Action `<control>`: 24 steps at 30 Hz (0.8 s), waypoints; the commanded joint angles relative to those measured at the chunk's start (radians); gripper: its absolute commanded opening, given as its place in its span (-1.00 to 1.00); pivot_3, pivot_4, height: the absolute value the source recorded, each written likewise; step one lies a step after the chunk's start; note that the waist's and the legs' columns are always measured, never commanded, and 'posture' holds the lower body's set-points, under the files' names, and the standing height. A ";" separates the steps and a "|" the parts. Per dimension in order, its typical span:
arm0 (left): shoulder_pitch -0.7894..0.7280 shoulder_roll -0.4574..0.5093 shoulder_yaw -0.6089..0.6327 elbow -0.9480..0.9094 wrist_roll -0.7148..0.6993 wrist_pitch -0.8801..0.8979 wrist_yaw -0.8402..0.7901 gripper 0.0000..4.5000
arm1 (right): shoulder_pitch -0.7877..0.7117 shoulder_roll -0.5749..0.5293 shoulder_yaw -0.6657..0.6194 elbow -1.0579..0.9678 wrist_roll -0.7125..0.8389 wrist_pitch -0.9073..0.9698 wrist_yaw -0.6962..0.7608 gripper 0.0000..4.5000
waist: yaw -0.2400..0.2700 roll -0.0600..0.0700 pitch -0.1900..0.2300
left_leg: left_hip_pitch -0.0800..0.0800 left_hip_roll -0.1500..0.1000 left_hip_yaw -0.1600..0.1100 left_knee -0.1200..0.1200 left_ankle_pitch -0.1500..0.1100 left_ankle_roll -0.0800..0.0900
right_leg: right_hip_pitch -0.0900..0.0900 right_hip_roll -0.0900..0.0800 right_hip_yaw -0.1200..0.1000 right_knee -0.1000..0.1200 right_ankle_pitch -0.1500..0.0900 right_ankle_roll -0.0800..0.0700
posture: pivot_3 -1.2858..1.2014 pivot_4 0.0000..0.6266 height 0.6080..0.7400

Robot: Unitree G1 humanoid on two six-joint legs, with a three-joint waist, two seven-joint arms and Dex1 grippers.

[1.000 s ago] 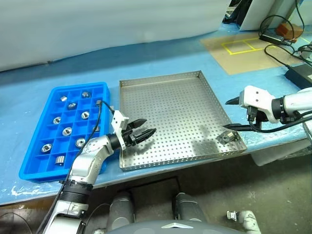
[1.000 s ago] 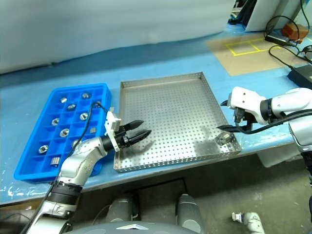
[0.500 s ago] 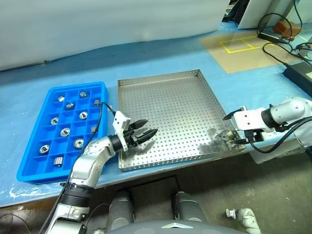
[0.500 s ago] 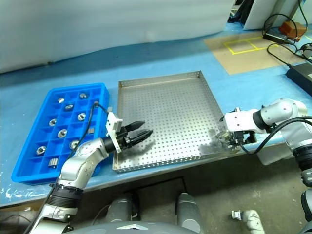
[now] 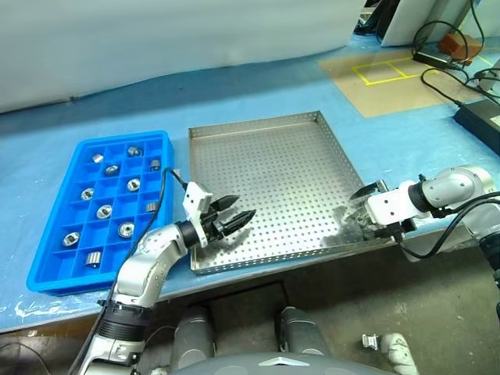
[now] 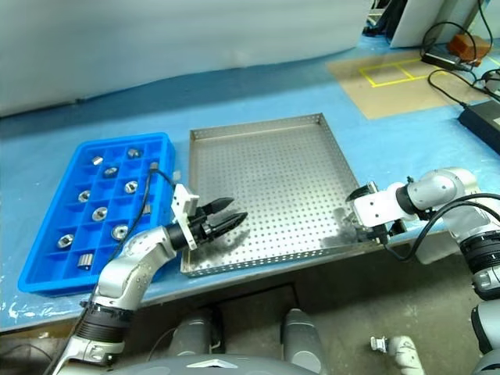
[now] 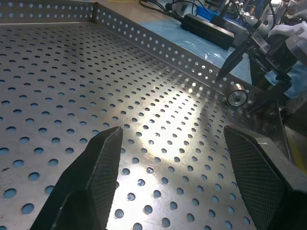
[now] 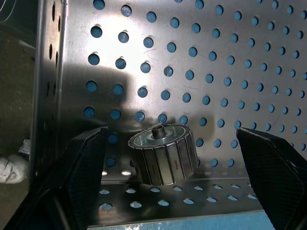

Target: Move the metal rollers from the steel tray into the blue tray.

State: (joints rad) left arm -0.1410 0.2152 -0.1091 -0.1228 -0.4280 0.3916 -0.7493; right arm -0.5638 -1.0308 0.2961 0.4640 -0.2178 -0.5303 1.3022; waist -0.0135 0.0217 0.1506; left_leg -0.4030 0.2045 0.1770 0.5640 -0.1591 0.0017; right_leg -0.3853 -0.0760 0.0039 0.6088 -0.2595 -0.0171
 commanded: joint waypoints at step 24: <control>-0.058 -0.026 -0.017 -0.310 -0.093 0.323 0.242 0.58 | -0.007 0.030 0.010 0.041 -0.010 0.030 0.023 -0.28 | 0.000 -0.017 0.007 | -0.001 0.001 0.000 0.002 0.000 0.000 | 0.000 0.001 0.000 0.001 0.001 -0.001 | -0.13 -0.52 1.00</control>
State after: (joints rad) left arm -0.1835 0.1934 -0.1288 -0.3712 -0.4947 0.6922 -0.5263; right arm -0.5816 -0.9984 0.3065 0.5148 -0.2319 -0.5207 1.3138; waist -0.0133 0.0046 0.1575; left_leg -0.4036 0.2056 0.1767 0.5666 -0.1595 0.0019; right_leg -0.3850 -0.0755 0.0035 0.6100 -0.2587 -0.0182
